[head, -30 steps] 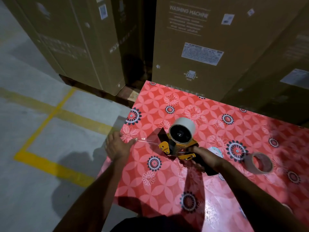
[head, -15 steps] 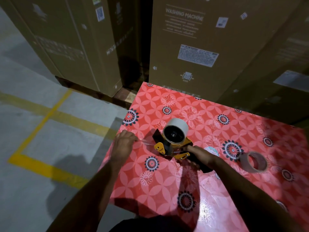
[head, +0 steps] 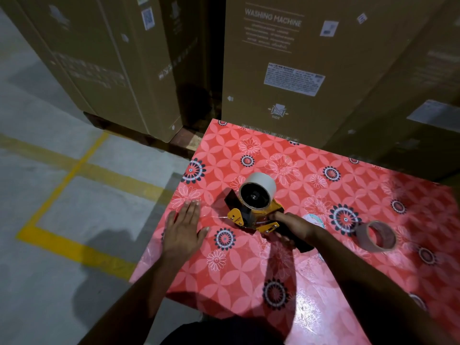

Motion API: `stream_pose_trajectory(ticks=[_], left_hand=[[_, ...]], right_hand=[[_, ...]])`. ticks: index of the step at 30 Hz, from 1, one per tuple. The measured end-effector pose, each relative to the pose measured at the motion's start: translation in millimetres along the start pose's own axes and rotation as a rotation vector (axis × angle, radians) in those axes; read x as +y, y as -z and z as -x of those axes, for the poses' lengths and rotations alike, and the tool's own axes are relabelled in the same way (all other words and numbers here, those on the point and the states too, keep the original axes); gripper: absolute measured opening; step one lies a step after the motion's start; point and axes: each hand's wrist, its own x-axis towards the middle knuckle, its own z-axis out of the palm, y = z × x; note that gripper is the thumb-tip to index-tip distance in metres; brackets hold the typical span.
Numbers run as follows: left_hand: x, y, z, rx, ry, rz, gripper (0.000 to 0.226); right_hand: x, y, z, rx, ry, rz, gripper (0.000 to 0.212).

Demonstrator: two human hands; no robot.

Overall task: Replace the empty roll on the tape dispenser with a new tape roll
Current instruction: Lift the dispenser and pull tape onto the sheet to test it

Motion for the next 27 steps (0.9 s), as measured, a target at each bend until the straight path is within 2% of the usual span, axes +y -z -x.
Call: stream_pose_trajectory(ticks=[3, 6, 11, 15, 18, 22, 27], left_hand=[[6, 4, 2, -0.047, 0.054, -0.02, 0.087], [16, 12, -6, -0.027, 0.051, 0.011, 0.091], [14, 11, -17, -0.117, -0.115, 0.111, 0.088], [10, 4, -15, -0.096, -0.118, 0.123, 0.087], [16, 7, -18, -0.098, -0.111, 0.074, 0.084], [22, 2, -9, -0.053, -0.2, 0.11, 0.075], [25, 4, -7, -0.053, -0.175, 0.112, 0.076]], right_hand=[[2, 0, -1, -0.006, 0.004, -0.003, 0.057], [4, 2, -1, -0.005, 0.006, 0.002, 0.05], [4, 1, 2, -0.017, 0.011, -0.012, 0.053], [10, 11, 7, 0.014, 0.011, 0.025, 0.047], [21, 21, 17, 0.02, -0.016, 0.017, 0.051], [24, 23, 21, -0.003, -0.032, -0.012, 0.055], [37, 39, 44, 0.029, -0.048, -0.044, 0.053]])
